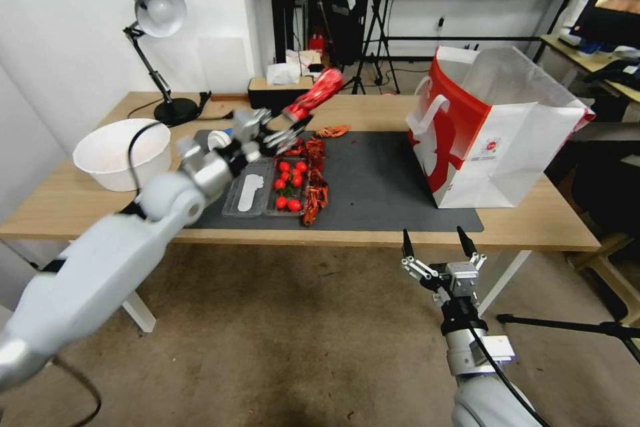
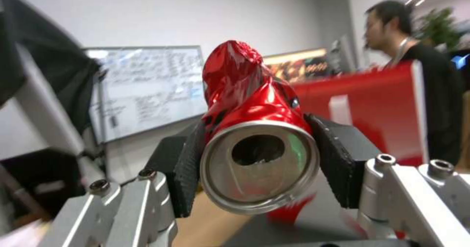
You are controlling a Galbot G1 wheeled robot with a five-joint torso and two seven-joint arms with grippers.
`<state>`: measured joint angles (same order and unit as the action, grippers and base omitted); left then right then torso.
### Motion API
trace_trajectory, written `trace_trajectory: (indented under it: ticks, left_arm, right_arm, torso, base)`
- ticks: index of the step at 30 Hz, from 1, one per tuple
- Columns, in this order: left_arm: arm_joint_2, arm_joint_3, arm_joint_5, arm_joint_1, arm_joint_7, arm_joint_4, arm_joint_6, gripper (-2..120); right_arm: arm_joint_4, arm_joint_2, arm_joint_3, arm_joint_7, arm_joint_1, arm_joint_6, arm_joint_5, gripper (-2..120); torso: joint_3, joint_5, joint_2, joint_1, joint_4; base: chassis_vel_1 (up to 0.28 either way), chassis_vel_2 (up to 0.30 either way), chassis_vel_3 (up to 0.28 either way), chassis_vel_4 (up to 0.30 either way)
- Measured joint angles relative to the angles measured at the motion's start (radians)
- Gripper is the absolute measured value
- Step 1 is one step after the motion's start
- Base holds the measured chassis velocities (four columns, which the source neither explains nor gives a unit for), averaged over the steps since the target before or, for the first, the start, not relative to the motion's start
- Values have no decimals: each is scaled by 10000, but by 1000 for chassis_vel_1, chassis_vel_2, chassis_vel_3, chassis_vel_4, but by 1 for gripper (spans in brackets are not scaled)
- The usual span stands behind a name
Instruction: Pick up the trash from the table and place it into the takeout bag.
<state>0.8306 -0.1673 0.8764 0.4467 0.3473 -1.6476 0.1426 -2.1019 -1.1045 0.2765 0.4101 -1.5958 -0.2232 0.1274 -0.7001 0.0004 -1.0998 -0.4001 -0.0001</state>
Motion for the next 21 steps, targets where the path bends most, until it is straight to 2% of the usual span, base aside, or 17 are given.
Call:
trace_trajectory:
  ticks: [1, 3, 4, 5, 8, 12, 18, 21]
  left_arm:
    - [0, 0, 0, 0, 0, 0, 0, 51]
    - [461, -999, 539, -1261, 10, 373, -49, 51]
    - [636, -1331, 687, -1606, 8, 492, -68, 51]
    - [636, -1331, 687, -1606, 8, 492, -68, 51]
    - [1424, -2449, 1139, -2871, -12, 974, -101, 51]
    - [1828, -2895, 1304, -3427, -21, 1244, -115, 51]
    - [3037, -3875, 1533, -4676, -31, 2244, -123, 51]
    - [3307, -4068, 1571, -4910, -34, 2544, -116, 51]
  right_arm:
    - [0, 0, 0, 0, 0, 0, 0, 99]
    - [29, 41, 24, 21, 74, 26, 0, 99]
    - [43, 55, 27, 25, 95, 30, 1, 99]
    - [43, 55, 27, 25, 95, 30, 1, 99]
    - [120, 92, 31, 32, 209, 42, 8, 99]
    - [150, 101, 31, 36, 269, 57, 19, 99]
    - [241, 138, 31, 45, 389, 65, 45, 99]
    - [252, 141, 30, 47, 413, 65, 51, 99]
  torso:
    - [0, 0, 0, 0, 0]
    - [0, 0, 0, 0, 0]
    - [0, -2, 0, 0, 1]
    - [0, -2, 0, 0, 1]
    - [0, -3, 0, -1, -1]
    - [0, 2, 0, 0, 0]
    - [-1, -3, -1, 0, -1]
    - [0, -2, -1, 0, 1]
  base:
    - [0, 0, 0, 0]
    - [0, 0, 0, 0]
    - [0, 0, 0, 0]
    - [0, 0, 0, 0]
    - [0, 0, 0, 0]
    - [0, 0, 0, 0]
    - [0, 0, 0, 0]
    - [0, 0, 0, 0]
